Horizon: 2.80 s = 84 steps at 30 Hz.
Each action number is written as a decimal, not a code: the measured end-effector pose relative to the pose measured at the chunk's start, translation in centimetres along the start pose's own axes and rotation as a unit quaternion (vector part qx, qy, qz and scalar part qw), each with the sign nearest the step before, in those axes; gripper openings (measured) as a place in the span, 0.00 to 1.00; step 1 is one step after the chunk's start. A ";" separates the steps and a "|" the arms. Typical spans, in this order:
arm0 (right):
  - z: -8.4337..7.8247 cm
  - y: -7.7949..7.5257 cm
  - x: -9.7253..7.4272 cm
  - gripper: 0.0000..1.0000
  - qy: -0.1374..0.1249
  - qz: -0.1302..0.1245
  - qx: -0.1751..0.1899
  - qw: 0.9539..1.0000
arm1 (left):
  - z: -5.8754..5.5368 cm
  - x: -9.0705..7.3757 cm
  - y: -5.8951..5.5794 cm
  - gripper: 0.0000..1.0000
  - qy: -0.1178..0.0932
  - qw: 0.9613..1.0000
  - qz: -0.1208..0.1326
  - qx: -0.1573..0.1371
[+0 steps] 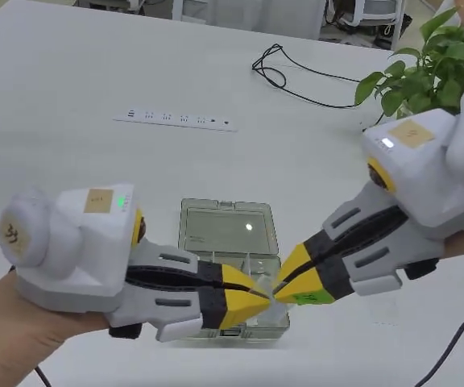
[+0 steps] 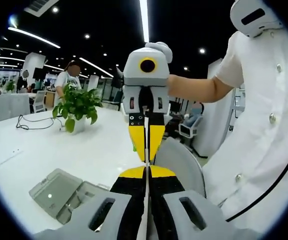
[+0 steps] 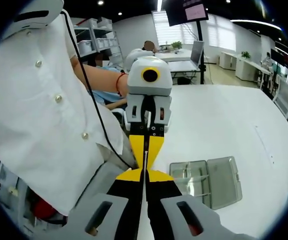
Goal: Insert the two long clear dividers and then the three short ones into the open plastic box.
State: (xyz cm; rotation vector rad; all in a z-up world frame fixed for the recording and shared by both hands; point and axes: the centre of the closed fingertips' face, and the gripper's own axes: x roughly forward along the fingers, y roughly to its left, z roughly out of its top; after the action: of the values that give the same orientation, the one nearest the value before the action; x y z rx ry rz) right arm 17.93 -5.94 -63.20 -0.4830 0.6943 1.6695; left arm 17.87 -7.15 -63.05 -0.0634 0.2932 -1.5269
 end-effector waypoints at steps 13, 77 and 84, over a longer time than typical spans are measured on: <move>0.2 0.3 0.4 0.02 0.003 0.002 -0.003 1.000 | -0.2 -0.2 -0.1 0.00 -0.001 1.000 0.003 0.000; -5.9 -10.4 4.5 0.02 0.059 -0.085 0.001 0.995 | -7.7 -6.5 6.7 0.90 0.053 0.978 0.189 -0.073; -7.3 -11.1 5.5 0.02 0.062 -0.088 0.007 0.994 | -7.9 -6.7 6.8 0.96 0.055 0.976 0.197 -0.075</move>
State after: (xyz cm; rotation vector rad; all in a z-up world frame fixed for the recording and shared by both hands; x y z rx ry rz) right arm 27.17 -5.57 -74.16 -0.6241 0.7312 1.4780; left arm 22.57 0.92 -71.23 -0.0379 0.4800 -1.1144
